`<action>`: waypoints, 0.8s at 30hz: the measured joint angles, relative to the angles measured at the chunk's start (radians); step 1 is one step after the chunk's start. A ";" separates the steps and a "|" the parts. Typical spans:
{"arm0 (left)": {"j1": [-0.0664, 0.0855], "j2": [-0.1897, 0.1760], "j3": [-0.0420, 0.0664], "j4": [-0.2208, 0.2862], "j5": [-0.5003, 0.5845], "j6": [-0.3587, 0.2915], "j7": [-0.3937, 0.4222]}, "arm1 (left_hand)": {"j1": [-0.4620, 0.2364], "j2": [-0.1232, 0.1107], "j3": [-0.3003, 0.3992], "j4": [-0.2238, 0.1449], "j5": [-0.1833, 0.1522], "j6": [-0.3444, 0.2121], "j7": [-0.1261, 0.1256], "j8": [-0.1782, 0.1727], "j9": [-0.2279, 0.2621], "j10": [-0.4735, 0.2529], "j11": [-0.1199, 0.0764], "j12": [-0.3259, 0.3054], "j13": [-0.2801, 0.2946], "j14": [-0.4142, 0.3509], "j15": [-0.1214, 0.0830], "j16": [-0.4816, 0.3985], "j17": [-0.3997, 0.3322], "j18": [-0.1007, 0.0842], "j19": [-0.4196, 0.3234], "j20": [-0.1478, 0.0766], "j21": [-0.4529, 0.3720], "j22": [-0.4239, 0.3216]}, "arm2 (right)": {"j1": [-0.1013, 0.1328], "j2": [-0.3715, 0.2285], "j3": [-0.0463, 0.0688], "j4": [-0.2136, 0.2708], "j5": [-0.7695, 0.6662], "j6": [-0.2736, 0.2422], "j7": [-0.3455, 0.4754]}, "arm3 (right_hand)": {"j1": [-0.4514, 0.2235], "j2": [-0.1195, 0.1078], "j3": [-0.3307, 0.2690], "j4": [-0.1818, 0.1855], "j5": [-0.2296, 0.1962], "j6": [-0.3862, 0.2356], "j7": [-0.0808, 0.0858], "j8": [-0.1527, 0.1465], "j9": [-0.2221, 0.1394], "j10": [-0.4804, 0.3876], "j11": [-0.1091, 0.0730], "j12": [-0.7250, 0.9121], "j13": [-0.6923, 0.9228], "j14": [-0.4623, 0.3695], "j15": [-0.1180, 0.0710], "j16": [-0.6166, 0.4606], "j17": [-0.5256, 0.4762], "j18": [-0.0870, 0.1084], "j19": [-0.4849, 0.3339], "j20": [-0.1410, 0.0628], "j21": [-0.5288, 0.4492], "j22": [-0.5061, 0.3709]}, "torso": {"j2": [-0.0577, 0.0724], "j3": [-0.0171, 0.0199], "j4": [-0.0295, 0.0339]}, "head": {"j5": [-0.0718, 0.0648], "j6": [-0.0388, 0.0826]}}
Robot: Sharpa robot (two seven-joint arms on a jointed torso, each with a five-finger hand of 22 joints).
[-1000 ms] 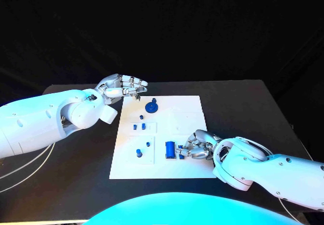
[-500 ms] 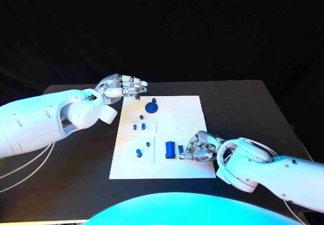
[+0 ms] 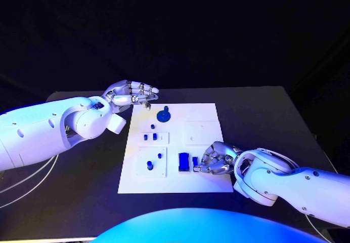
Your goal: Assemble the parts on the task board
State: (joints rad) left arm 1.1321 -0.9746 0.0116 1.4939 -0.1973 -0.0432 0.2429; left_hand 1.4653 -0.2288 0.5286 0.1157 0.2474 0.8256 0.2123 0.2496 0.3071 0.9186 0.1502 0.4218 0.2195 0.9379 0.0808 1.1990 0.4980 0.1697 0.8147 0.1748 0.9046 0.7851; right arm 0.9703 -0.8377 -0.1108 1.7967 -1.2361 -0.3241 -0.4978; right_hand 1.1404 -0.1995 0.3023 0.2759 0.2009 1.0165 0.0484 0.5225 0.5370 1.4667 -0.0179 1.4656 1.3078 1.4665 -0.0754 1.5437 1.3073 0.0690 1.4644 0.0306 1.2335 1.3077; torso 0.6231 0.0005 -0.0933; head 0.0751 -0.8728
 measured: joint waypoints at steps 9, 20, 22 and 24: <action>0.000 0.000 0.000 0.000 0.000 0.001 -0.001 | 0.000 0.000 0.000 0.000 0.000 0.000 0.000 0.000 -0.001 0.000 0.000 0.000 0.000 0.000 0.000 0.000 -0.001 0.000 0.000 0.000 0.004 0.003 | 0.000 0.021 0.000 -0.039 -0.002 0.001 0.001 | 0.008 0.008 0.000 0.000 0.000 0.000 0.000 0.000 0.000 0.000 0.000 0.000 0.000 0.000 0.000 0.000 0.001 0.000 0.000 0.000 0.000 0.000 | 0.000 -0.0004 0.0012 | -0.001 0.000; 0.000 0.000 0.000 0.000 0.000 0.001 -0.002 | 0.000 0.000 0.000 0.000 0.000 0.000 0.000 0.000 -0.001 0.000 0.000 0.000 0.000 0.000 0.000 0.000 -0.001 0.000 0.000 0.000 0.004 0.003 | -0.002 0.002 0.001 -0.018 -0.009 -0.063 0.033 | 0.033 0.007 -0.002 0.002 -0.009 0.000 0.000 0.000 -0.004 0.000 0.000 -0.004 0.000 0.000 0.000 0.004 0.001 0.000 0.000 0.000 0.000 0.000 | -0.002 -0.0012 -0.0004 | 0.000 0.000; 0.000 0.001 0.000 -0.001 0.000 0.001 -0.002 | 0.000 0.000 0.000 0.000 0.000 0.000 0.000 0.000 -0.001 0.000 0.000 0.000 0.000 0.000 0.000 0.000 -0.001 0.000 0.000 0.000 0.004 0.003 | -0.001 -0.013 0.003 -0.010 -0.002 -0.111 0.066 | 0.038 0.002 -0.007 0.007 0.003 -0.004 0.003 0.000 -0.006 0.000 0.000 -0.021 0.000 0.000 0.000 0.004 0.001 0.000 0.000 0.000 -0.008 0.000 | -0.003 -0.0013 -0.0006 | 0.000 0.000; 0.000 0.001 0.000 -0.001 0.000 0.000 0.001 | 0.000 0.000 0.000 0.000 0.000 0.000 0.000 0.002 -0.001 0.000 0.000 0.002 0.000 0.000 0.000 0.000 -0.001 0.000 0.000 0.000 0.004 0.004 | 0.004 -0.028 0.005 -0.009 0.030 -0.175 0.130 | 0.063 -0.001 -0.008 0.008 0.040 -0.027 0.012 -0.014 -0.012 -0.001 0.001 -0.064 0.000 0.000 0.000 -0.022 0.001 0.000 -0.007 0.001 -0.120 0.000 | -0.004 -0.0028 -0.0008 | -0.002 0.004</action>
State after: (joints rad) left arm 1.1321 -0.9733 0.0113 1.4929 -0.1970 -0.0436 0.2438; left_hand 1.4652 -0.2288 0.5286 0.1157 0.2474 0.8256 0.2122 0.2513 0.3063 0.9182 0.1498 0.4233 0.2194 0.9379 0.0807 1.1990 0.4973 0.1696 0.8147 0.1748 0.9088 0.7888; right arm 0.9740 -0.8656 -0.1057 1.7881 -1.2062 -0.4991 -0.3679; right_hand 1.2034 -0.2007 0.2944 0.2839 0.2409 0.9897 0.0603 0.5088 0.5246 1.4656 -0.0167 1.4017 1.3078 1.4665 -0.0753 1.5218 1.3079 0.0690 1.4575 0.0320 1.1136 1.3073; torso 0.6189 -0.0023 -0.0941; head 0.0734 -0.8687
